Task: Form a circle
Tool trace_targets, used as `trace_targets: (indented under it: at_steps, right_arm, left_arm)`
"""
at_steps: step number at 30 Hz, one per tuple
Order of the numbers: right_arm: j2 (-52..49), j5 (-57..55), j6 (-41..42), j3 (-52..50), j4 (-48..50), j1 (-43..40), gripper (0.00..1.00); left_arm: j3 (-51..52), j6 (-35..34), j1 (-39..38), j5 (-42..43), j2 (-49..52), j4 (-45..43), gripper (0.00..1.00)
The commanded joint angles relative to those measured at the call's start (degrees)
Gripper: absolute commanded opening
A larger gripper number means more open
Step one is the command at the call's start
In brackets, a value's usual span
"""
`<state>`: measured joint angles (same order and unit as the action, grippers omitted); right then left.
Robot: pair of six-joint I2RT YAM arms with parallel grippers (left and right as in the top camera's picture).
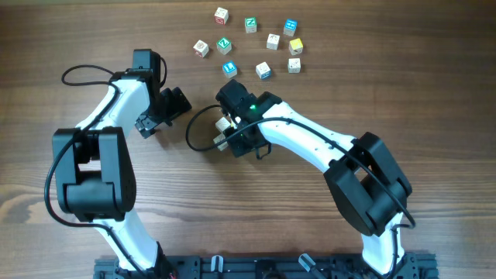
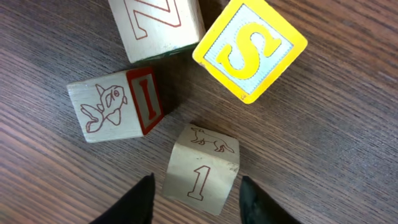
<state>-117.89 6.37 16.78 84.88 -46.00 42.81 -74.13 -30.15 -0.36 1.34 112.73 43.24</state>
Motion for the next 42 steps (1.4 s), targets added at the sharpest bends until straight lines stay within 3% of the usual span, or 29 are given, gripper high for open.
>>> trace_targets:
  at_steps: [1,11,17,42]
  right_arm:
    - [0.66,0.98,-0.11,-0.11,0.11,-0.11,0.39]
    - [0.66,1.42,-0.31,-0.11,0.39,-0.11,0.36]
    - [0.66,3.58,-3.48,-0.11,1.27,-0.11,0.36]
    - [0.66,3.58,-3.26,-0.11,2.75,-0.11,0.36]
  left_arm:
    - [0.31,-0.33,0.15,-0.57,0.66,-0.13,1.0]
    - [0.31,-0.33,0.15,-0.57,0.66,-0.11,1.0]
    - [0.33,-0.33,0.15,-0.57,0.66,-0.13,1.0]
    - [0.31,-0.33,0.15,-0.57,0.66,-0.13,1.0]
